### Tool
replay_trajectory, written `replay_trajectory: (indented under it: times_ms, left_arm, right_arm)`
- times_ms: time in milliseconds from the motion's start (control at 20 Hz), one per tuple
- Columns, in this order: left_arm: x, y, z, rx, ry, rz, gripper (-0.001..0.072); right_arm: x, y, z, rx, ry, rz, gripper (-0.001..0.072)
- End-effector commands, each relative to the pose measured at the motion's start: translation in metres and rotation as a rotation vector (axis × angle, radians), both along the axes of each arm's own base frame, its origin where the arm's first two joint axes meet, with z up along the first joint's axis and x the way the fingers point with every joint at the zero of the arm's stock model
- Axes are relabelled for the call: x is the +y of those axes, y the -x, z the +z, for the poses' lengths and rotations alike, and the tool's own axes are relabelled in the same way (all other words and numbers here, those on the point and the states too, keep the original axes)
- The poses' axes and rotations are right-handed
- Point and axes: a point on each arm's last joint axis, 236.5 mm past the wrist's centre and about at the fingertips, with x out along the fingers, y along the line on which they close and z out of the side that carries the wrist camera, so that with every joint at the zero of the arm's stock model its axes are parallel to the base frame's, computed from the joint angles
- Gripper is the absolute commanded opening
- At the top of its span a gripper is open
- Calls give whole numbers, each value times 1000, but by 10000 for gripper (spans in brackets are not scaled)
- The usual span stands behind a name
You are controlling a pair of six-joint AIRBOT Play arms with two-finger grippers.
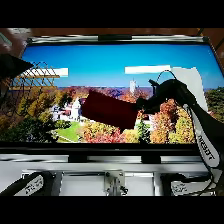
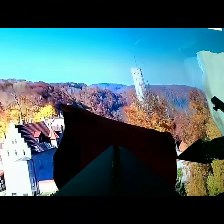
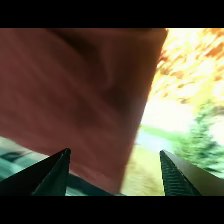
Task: Fold the shirts.
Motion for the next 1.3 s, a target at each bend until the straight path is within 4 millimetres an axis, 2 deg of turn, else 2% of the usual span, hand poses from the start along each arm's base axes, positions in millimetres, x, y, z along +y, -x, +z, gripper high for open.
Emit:
replay_trajectory:
  times_ms: [0, 100, 300, 350, 450, 550, 650, 750, 850, 900, 1000, 1100, 1250]
  left_arm:
    - [0, 0, 0, -2, -2, -2, 35]
    - [0, 0, 0, -1, -2, -3, 35]
    - [0, 0, 0, -2, -2, -2, 35]
    - [0, 0, 0, -2, -2, -3, 35]
    - [0, 0, 0, -2, -2, -2, 35]
    - [0, 0, 0, -6, -7, -6, 35]
    - [0, 0, 0, -10, -12, -9, 35]
    - [-1, 0, 0, -10, -12, -11, 35]
    - [-3, 1, 0, -10, -12, -18, 35]
    - [-5, 1, 0, -10, -11, -21, 35]
    - [-11, 3, 0, -8, -12, -37, 35]
    - [-20, 6, -2, 0, -13, -65, 35]
    - [-35, 12, -3, 8, -14, -110, 35]
  right_arm:
    - [14, -4, -16, -8, -110, -98, 670]
    - [24, -6, -25, 13, -141, -118, 670]
    - [53, 2, -42, 39, -167, -78, 666]
    - [60, 3, -44, 14, -163, -46, 525]
    - [67, -4, -36, -42, -171, 1, 92]
    - [67, -27, -8, -113, -207, 33, 83]
    - [59, -70, 43, -237, -258, 29, 83]
    - [35, -127, 108, -411, -276, -53, 83]
    - [-4, -177, 170, -591, -269, -178, 83]
    - [-26, -196, 196, -666, -263, -242, 83]
    - [-72, -223, 233, -775, -254, -380, 83]
    - [-122, -241, 261, -856, -247, -527, 83]
    - [-202, -256, 291, -954, -241, -761, 83]
